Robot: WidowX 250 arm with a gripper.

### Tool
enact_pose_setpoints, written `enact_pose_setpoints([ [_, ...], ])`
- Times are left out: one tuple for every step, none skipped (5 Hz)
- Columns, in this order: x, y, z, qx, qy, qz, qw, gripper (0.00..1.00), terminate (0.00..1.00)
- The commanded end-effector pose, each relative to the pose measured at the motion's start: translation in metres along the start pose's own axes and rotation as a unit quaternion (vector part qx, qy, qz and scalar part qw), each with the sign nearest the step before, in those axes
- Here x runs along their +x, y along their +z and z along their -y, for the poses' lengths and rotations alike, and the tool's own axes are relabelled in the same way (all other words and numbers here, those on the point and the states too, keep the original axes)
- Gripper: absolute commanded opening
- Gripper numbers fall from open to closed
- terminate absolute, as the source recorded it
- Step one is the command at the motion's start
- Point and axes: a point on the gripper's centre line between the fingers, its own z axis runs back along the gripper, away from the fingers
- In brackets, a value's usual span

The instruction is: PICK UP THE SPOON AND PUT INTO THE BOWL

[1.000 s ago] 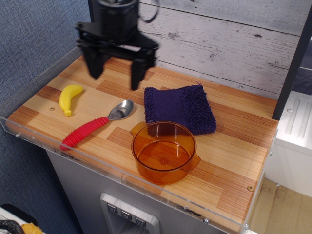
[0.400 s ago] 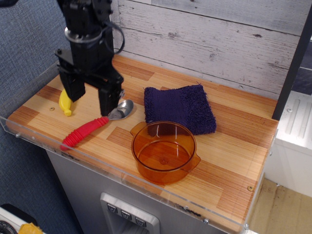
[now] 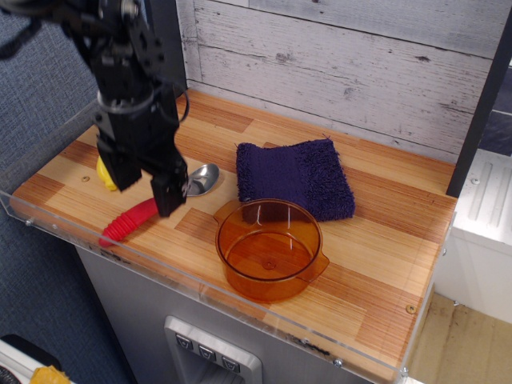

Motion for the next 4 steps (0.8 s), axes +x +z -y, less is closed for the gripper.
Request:
enact_pose_setpoints([
  [0.002,-0.014,-0.013,-0.006,-0.003,0.008,0.9999,1.00,0.00],
  [0.000,-0.026,-0.013,-0.004,-0.007,-0.003,1.0000,1.00,0.00],
  [0.000,-0.026,-0.017,-0.008,-0.008,-0.002,0.9999,1.00,0.00],
  [-0.001,-0.027,-0.022,-0.016,-0.010,0.004,0.9998,0.00,0.00],
])
